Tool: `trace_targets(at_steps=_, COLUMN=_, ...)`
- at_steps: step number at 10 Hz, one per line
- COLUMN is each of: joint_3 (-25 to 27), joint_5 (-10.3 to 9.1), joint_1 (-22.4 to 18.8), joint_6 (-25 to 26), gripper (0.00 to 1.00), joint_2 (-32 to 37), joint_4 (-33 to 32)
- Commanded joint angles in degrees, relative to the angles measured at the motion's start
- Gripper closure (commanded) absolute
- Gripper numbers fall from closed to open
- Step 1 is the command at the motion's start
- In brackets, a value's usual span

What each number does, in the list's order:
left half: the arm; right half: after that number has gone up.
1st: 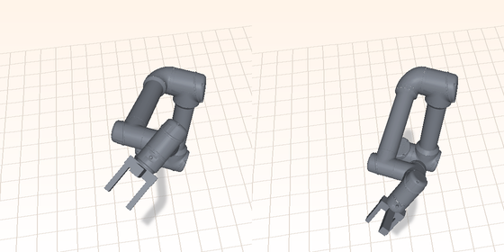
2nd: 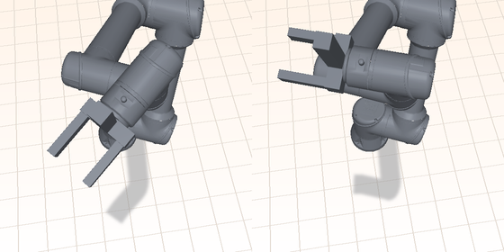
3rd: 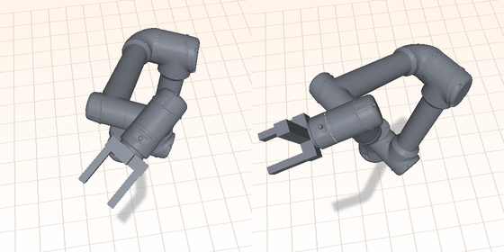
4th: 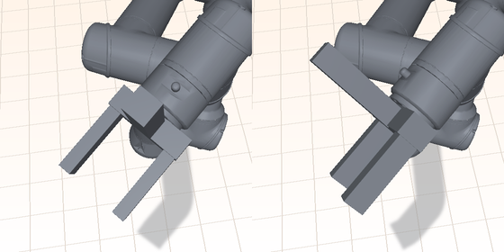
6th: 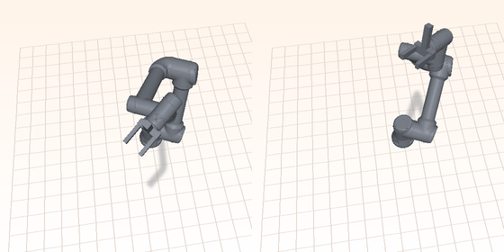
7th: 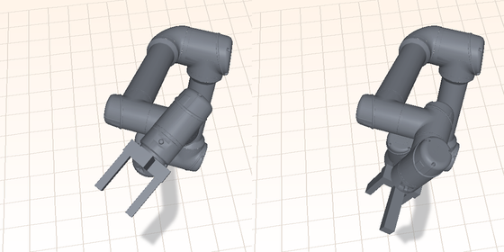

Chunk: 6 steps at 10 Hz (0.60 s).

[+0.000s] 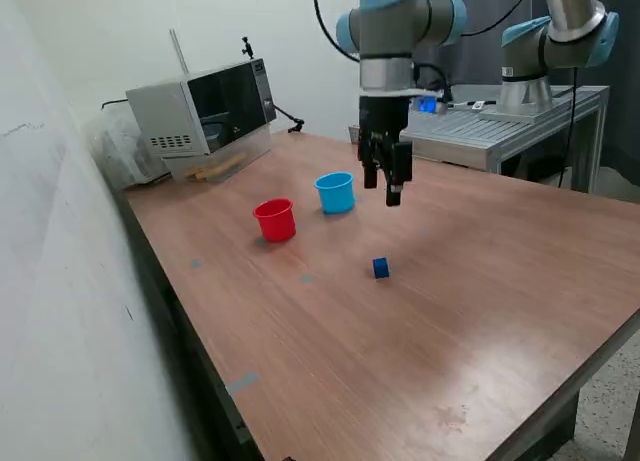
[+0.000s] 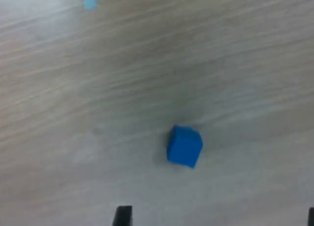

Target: Place red objects in the red bin, and blue objects in the blue bin.

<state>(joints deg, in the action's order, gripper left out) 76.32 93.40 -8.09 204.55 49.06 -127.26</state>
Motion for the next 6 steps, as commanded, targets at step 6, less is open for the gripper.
trace_targets(at_steps=6, joint_3=-3.02, joint_5=0.02, joint_1=0.0, joint_6=-0.03, gripper=0.0, joint_2=-9.42, joint_4=-3.08)
